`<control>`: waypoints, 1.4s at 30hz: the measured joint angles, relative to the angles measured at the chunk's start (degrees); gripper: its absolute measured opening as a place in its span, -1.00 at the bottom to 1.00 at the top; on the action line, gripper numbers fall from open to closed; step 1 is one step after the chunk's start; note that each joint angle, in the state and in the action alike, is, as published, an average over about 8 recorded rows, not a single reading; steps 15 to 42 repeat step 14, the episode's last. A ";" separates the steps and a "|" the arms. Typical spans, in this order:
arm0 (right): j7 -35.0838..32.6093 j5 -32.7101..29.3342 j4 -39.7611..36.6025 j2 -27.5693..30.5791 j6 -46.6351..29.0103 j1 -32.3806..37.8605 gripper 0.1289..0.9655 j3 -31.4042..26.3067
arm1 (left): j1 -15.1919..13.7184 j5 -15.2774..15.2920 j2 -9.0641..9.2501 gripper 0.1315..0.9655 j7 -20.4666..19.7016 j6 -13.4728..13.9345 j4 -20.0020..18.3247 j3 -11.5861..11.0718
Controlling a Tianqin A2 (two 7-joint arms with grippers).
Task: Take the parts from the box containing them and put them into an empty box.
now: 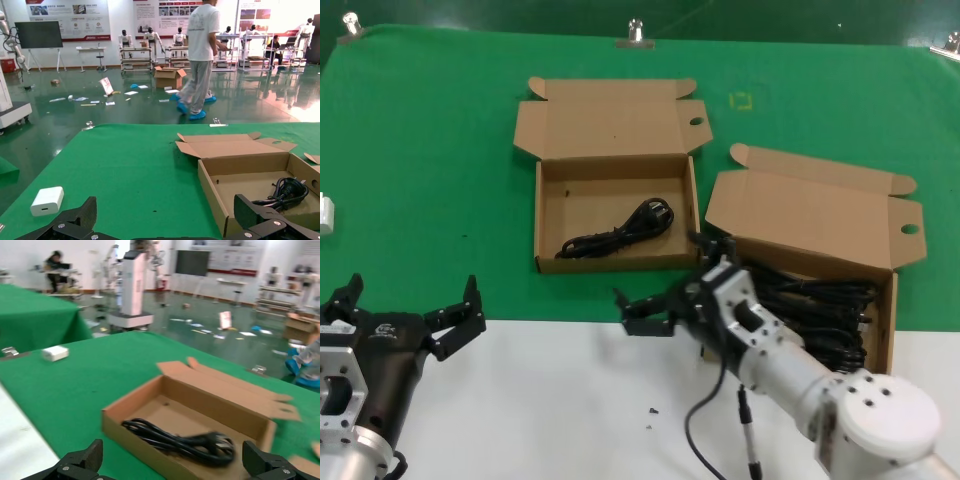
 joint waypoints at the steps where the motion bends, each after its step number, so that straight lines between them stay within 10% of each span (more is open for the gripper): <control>1: 0.49 -0.17 1.02 0.23 0.38 -0.97 1.00 0.89 | 0.00 0.00 0.00 1.00 0.00 0.00 0.00 0.00; 14: 6.00 -2.06 12.59 2.87 4.74 -11.97 1.00 11.04 | 0.00 -0.01 0.00 1.00 0.00 0.00 0.00 0.00; 42: 6.00 -2.06 12.59 2.87 4.74 -11.97 1.00 11.04 | 0.00 -0.01 0.00 1.00 0.00 0.00 0.00 0.00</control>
